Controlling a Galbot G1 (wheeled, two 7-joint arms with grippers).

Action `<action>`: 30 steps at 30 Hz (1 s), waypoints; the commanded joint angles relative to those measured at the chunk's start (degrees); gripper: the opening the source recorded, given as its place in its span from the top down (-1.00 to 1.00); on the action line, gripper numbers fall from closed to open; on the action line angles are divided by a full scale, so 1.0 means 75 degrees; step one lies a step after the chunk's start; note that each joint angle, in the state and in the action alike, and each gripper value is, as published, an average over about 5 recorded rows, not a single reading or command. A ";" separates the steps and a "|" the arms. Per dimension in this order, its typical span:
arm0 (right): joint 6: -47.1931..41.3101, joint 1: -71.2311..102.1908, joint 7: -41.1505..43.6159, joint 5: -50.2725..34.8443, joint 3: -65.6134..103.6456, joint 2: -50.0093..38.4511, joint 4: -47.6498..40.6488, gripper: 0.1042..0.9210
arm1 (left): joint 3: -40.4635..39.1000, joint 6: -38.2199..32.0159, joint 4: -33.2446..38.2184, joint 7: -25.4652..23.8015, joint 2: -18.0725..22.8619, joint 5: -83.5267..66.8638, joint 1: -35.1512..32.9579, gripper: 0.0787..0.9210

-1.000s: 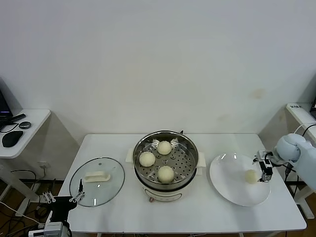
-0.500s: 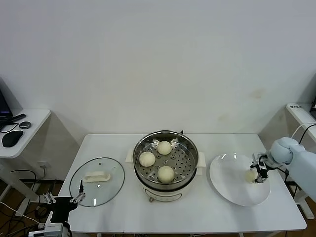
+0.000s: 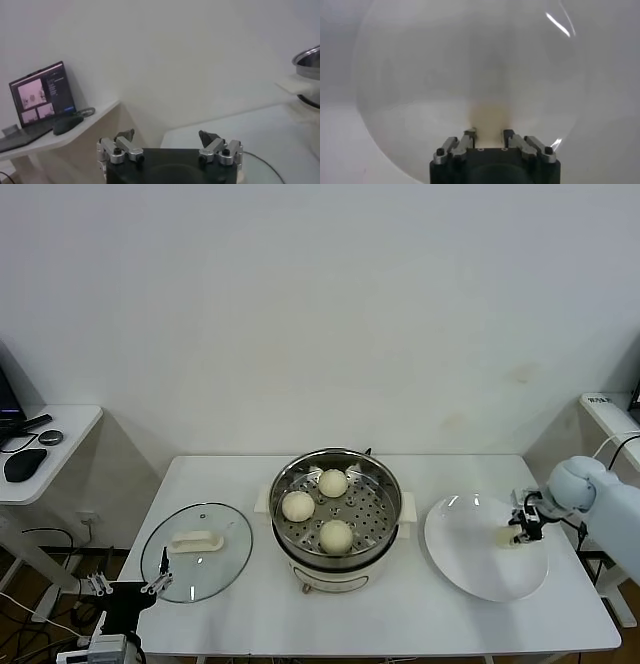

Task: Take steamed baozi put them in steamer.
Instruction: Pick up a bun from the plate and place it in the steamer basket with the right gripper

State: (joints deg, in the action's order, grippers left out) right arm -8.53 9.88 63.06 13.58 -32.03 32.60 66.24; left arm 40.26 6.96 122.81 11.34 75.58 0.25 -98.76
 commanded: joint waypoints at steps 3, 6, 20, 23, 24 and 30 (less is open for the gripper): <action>-0.0856 -0.3581 0.0018 -0.1973 -0.2605 -0.0701 0.2116 0.35 | -0.0087 0.0004 0.0010 -0.0009 0.0000 0.0005 0.0063 -0.77; -0.1113 -0.5472 -0.0087 -0.2892 -0.4089 -0.0446 0.2778 0.34 | -0.0136 0.0004 0.0004 -0.0011 -0.0016 0.0013 0.0108 -0.77; -0.3699 -0.7155 -0.1731 -0.6265 -0.6047 0.2416 0.3871 0.32 | -0.0200 0.0019 -0.0084 -0.0012 -0.0004 0.0046 0.0252 -0.77; -0.4040 -0.6603 -0.2008 -0.6178 -0.6033 0.2652 0.3778 0.32 | -0.0152 0.0018 -0.0085 -0.0010 0.0010 0.0038 0.0252 -0.77; -0.4096 -0.6425 -0.2052 -0.6130 -0.6002 0.2696 0.3717 0.32 | -0.0138 0.0018 -0.0087 -0.0010 0.0012 0.0036 0.0253 -0.77; -0.4203 -0.5599 -0.2098 -0.5670 -0.5832 0.2810 0.3306 0.32 | -0.0083 0.0031 -0.0092 -0.0009 0.0038 0.0033 0.0273 -0.77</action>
State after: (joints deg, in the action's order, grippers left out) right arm -33.03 -35.21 51.48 -25.03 -71.77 48.05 90.77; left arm 39.54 7.10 122.16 11.28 75.77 0.52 -96.85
